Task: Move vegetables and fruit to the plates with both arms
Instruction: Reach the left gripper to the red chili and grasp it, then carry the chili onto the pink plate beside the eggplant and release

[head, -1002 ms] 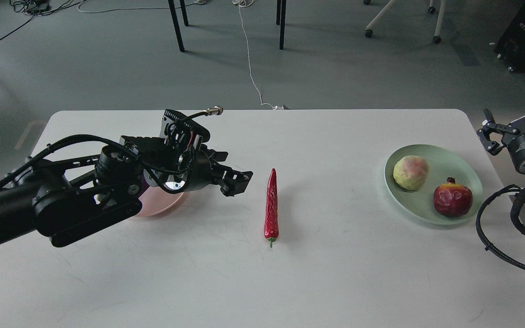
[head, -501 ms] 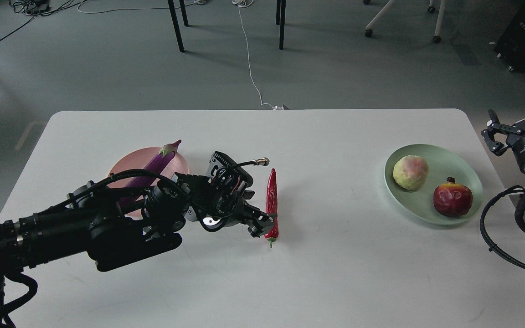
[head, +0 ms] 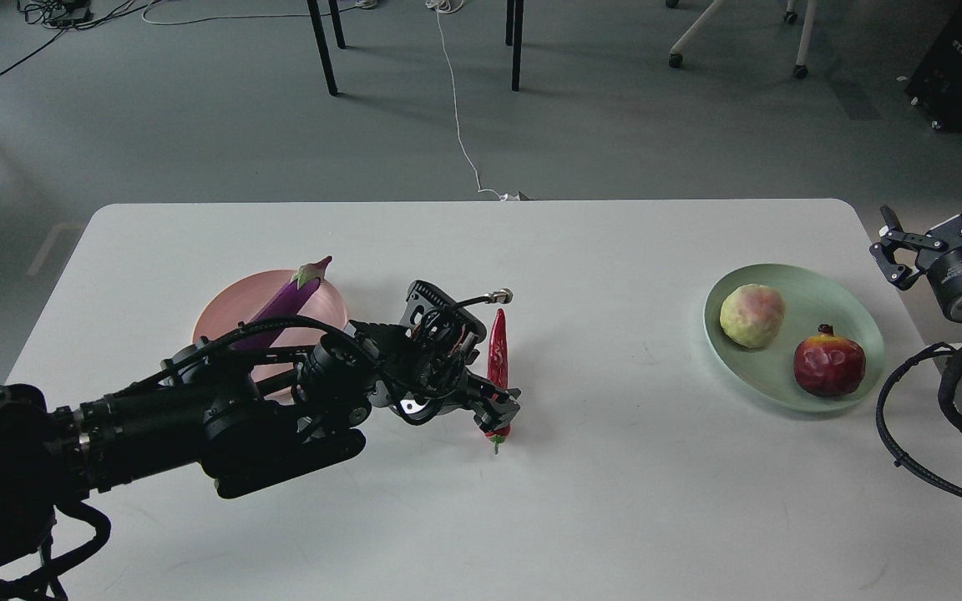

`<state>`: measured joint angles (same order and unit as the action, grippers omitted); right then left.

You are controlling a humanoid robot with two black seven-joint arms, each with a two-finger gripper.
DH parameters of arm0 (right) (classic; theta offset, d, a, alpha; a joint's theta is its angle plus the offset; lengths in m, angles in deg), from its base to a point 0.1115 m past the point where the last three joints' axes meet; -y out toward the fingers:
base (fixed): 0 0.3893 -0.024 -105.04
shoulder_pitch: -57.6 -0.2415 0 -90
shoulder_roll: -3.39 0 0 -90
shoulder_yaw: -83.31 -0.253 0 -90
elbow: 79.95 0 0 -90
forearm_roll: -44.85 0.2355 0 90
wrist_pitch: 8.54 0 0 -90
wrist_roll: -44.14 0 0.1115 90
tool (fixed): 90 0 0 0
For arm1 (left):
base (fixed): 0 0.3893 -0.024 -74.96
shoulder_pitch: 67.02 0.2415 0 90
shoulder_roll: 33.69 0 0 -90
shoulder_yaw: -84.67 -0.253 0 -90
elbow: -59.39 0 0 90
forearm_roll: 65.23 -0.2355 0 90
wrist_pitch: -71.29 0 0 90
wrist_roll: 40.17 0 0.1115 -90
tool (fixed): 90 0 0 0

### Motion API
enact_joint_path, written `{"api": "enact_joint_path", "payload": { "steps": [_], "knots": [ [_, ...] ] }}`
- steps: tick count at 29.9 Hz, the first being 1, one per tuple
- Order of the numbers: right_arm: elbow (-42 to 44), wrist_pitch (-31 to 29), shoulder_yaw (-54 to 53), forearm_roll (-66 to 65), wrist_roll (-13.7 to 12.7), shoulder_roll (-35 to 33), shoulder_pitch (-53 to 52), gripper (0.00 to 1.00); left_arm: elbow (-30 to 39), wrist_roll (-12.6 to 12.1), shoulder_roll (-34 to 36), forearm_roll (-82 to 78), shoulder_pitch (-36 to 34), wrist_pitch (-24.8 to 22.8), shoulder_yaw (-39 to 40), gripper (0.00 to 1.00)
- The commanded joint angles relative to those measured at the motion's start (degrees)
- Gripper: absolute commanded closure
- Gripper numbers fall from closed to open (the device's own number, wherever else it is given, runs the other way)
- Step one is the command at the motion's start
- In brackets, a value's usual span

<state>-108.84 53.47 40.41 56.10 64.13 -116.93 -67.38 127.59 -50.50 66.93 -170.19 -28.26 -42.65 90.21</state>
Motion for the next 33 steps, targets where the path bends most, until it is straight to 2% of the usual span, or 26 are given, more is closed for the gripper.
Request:
{"api": "enact_joint_path", "payload": {
  "steps": [1,8,15,18,23,26,33],
  "knots": [
    [0.0,0.0,0.0,0.0,0.0,0.0,-0.1,0.01,-0.5,0.0,-0.8,-0.2,0.8,0.0,-0.4,0.24],
    [0.0,0.0,-0.2,0.0,0.0,0.0,-0.1,0.01,-1.3,0.1,0.3,-0.5,0.8,-1.5,-0.5,0.38],
    [0.1,0.0,-0.3,0.0,0.0,0.0,-0.1,0.01,-0.3,0.4,3.8,-0.4,0.9,-1.6,-0.4,0.67],
    [0.1,0.0,-0.3,0.0,0.0,-0.1,-0.1,0.01,0.3,0.4,4.3,-0.4,0.8,-1.6,-0.4,0.74],
    [0.1,0.0,-0.3,0.0,0.0,-0.2,-0.1,0.01,4.6,0.2,6.8,-0.3,0.6,-1.6,-0.1,0.8],
    [0.1,0.0,-0.3,0.0,0.0,-0.7,-0.1,0.01,7.6,0.2,9.6,-0.1,0.3,-1.7,0.7,0.8],
    [0.0,0.0,-0.3,0.0,0.0,-2.1,-0.1,0.01,16.0,1.1,25.2,1.6,0.0,-1.8,5.3,0.79]
  ]
}}
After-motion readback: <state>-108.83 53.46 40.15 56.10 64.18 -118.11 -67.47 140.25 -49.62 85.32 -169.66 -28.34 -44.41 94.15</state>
